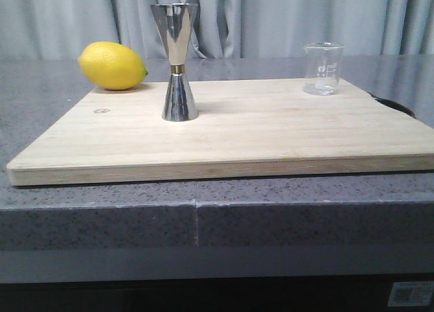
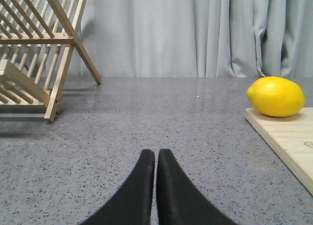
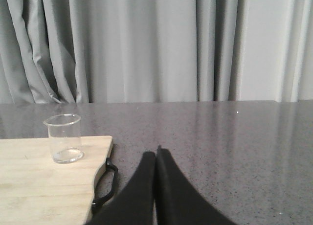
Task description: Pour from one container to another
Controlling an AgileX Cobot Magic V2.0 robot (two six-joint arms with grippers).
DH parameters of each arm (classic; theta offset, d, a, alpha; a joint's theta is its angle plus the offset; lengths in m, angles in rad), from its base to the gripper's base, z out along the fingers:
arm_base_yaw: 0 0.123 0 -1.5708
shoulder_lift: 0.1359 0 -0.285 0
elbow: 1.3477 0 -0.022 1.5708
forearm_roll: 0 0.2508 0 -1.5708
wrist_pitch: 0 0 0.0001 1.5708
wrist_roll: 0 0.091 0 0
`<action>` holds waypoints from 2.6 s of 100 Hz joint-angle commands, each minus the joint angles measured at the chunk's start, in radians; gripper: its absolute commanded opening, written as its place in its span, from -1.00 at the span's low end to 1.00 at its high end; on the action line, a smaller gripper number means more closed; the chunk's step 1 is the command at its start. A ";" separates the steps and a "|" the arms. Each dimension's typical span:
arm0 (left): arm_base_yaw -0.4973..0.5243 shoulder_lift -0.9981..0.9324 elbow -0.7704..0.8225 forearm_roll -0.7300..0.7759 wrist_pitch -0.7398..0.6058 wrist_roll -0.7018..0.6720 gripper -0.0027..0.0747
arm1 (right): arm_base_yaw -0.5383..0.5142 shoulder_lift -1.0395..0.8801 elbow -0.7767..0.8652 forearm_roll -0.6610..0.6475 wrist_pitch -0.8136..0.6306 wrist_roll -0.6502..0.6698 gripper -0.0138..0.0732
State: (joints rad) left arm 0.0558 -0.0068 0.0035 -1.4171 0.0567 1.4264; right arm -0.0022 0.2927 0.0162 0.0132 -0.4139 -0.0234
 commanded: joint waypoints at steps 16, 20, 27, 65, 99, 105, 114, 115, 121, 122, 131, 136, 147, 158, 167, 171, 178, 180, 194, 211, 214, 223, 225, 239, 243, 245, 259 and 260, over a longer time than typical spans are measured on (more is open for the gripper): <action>-0.009 -0.020 0.028 -0.004 -0.003 0.000 -0.98 | 0.003 -0.194 0.005 0.005 0.072 -0.002 -0.84; -0.009 -0.020 0.028 -0.004 -0.003 0.000 -0.98 | 0.003 -0.225 0.005 0.003 0.087 -0.002 -0.84; -0.009 -0.020 0.028 -0.004 -0.003 0.000 -0.98 | 0.003 -0.268 0.005 0.003 0.131 -0.002 -0.84; -0.009 -0.020 0.028 -0.004 -0.002 0.000 -0.98 | 0.003 -0.320 0.005 0.003 0.361 -0.002 -0.84; -0.009 -0.020 0.028 -0.004 -0.002 0.000 -0.98 | 0.003 -0.320 0.005 0.003 0.391 -0.002 -0.84; -0.009 -0.020 0.028 -0.004 -0.002 0.000 -0.98 | 0.002 -0.320 0.005 0.003 0.402 -0.002 -0.84; -0.009 -0.020 0.028 -0.004 -0.002 0.000 -0.98 | 0.003 -0.320 0.005 0.003 0.423 -0.002 -0.84; -0.009 -0.020 0.028 -0.004 -0.002 0.000 -0.98 | 0.003 -0.320 0.005 0.003 0.425 -0.002 -0.84; -0.009 -0.020 0.028 -0.004 -0.002 0.000 -0.98 | 0.003 -0.320 0.005 0.003 0.430 -0.002 -0.84; -0.009 -0.020 0.028 -0.004 -0.002 0.000 -0.98 | 0.003 -0.320 0.005 0.003 0.430 -0.002 -0.84; -0.009 -0.020 0.028 -0.004 -0.002 0.000 -0.98 | 0.003 -0.320 0.005 0.003 0.430 -0.002 -0.84; -0.009 -0.020 0.028 -0.004 -0.002 0.000 -0.98 | 0.003 -0.320 0.005 0.003 0.430 -0.002 -0.84; -0.009 -0.020 0.028 -0.004 -0.002 0.000 -0.98 | 0.003 -0.320 0.005 0.003 0.430 -0.002 -0.84; -0.009 -0.020 0.028 -0.004 -0.002 0.000 -0.98 | 0.003 -0.320 0.005 0.003 0.430 -0.002 -0.84; -0.009 -0.020 0.028 -0.004 -0.002 0.000 -0.98 | 0.003 -0.320 0.005 0.003 0.430 -0.002 -0.84; -0.009 -0.020 0.028 -0.004 -0.002 0.000 -0.98 | 0.003 -0.320 0.005 0.003 0.430 -0.002 -0.84; -0.009 -0.020 0.028 -0.004 -0.002 0.000 -0.98 | 0.003 -0.320 0.005 0.003 0.430 -0.002 -0.84; -0.009 -0.020 0.028 -0.004 -0.002 0.000 -0.98 | 0.003 -0.320 0.005 0.003 0.430 -0.002 -0.84; -0.009 -0.020 0.028 -0.004 -0.002 0.000 -0.98 | 0.003 -0.320 0.005 0.003 0.430 -0.002 -0.84; -0.009 -0.020 0.028 -0.004 -0.002 0.000 -0.98 | 0.003 -0.320 0.005 0.003 0.430 -0.002 -0.84; -0.009 -0.020 0.028 -0.004 -0.002 0.000 -0.98 | 0.003 -0.320 0.005 0.003 0.430 -0.002 -0.84; -0.009 -0.020 0.028 -0.004 -0.002 0.000 -0.98 | 0.003 -0.320 0.005 0.003 0.430 -0.002 -0.84; -0.009 -0.020 0.028 -0.004 -0.002 0.000 -0.98 | 0.003 -0.320 0.005 0.003 0.430 -0.002 -0.84; -0.009 -0.020 0.028 -0.004 -0.002 0.000 -0.98 | 0.003 -0.320 0.005 0.003 0.430 -0.002 -0.84; -0.009 -0.020 0.028 -0.004 -0.002 0.000 -0.98 | 0.003 -0.320 0.005 0.003 0.430 -0.002 -0.84; -0.009 -0.020 0.028 -0.004 -0.002 0.000 -0.98 | 0.003 -0.320 0.005 0.003 0.430 -0.002 -0.84; -0.009 -0.020 0.028 -0.004 -0.002 0.000 -0.98 | 0.003 -0.320 0.005 0.003 0.430 -0.002 -0.84; -0.009 -0.020 0.028 -0.004 -0.002 0.000 -0.98 | 0.003 -0.320 0.005 0.003 0.430 -0.002 -0.84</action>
State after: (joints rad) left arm 0.0558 -0.0068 0.0035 -1.4171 0.0586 1.4264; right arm -0.0022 -0.0099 0.0162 0.0153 0.0952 -0.0234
